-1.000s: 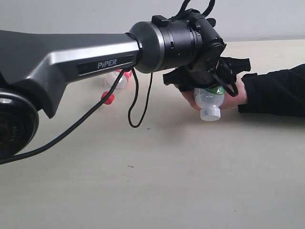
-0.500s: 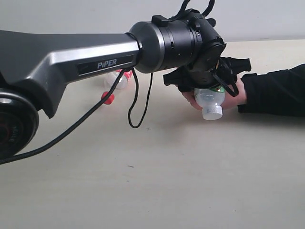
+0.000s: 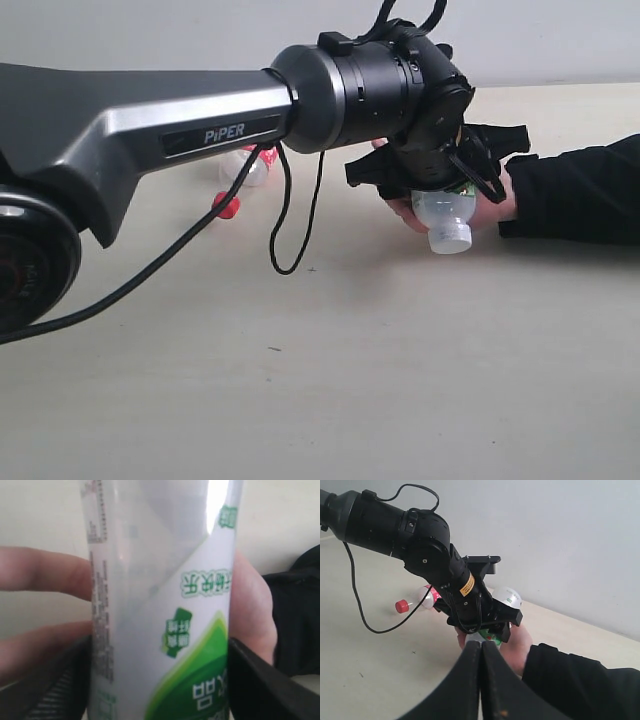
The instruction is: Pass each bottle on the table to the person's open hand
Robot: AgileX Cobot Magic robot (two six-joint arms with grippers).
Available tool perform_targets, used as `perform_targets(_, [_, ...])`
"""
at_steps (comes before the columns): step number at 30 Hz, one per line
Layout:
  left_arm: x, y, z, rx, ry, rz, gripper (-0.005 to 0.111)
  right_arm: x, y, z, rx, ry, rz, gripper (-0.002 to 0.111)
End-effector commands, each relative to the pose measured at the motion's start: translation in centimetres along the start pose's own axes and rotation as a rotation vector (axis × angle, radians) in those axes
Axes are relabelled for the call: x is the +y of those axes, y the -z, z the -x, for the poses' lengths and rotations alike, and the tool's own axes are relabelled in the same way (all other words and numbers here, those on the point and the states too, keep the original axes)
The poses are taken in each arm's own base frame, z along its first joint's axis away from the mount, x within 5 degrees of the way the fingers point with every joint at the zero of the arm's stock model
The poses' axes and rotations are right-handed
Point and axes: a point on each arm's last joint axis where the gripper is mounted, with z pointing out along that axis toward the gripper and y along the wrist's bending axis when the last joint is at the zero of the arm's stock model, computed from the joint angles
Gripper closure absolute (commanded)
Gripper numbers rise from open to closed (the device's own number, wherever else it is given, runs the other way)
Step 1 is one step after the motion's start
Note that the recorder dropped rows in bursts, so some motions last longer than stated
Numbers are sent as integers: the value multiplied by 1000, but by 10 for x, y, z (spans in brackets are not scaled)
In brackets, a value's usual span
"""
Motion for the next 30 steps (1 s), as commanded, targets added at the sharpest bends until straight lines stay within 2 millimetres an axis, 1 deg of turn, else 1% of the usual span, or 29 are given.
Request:
perform_targets(1, [-2,8,5,-6,-5,-12,36,0,-1,-1,-4,-5,-5,108])
perform_targets(4, [-4,14,7,-12,-16,-17,30,0,-1,-1,-4,-5,-5,108])
perform_targets(7, [-4,17,9,-18,-20,-19,28,0,-1,-1,-4,-5,-5,108])
perform_targets(12, [-6,24,12,-29,-42,-30,28,0,-1,-1,-4,-5,-5,108])
perform_targets(17, [-8,38,18,-38,-48,-35,28,0,-1,-1,-4,-5,-5,108])
perform_targets(20, [-9,50,24,-57,-60,-38,28,0,-1,-1,-4,-5,-5,108])
perform_targets(24, [-10,75,35,-108,-86,-36,29,0,-1,-1,-4,-5,-5,108])
perform_targets(26, [-12,89,41,-133,-115,-49,34,0,-1,-1,-4,-5,-5,108])
perform_targets(28, [-13,104,46,-150,-137,-60,50,0,-1,-1,-4,-5,-5,108])
perform_targets(29, [-13,112,48,-154,-152,-57,62,0,-1,-1,-4,-5,-5,108])
perform_targets(30, [-12,119,49,-154,-166,-47,76,0,-1,-1,-4,-5,-5,108])
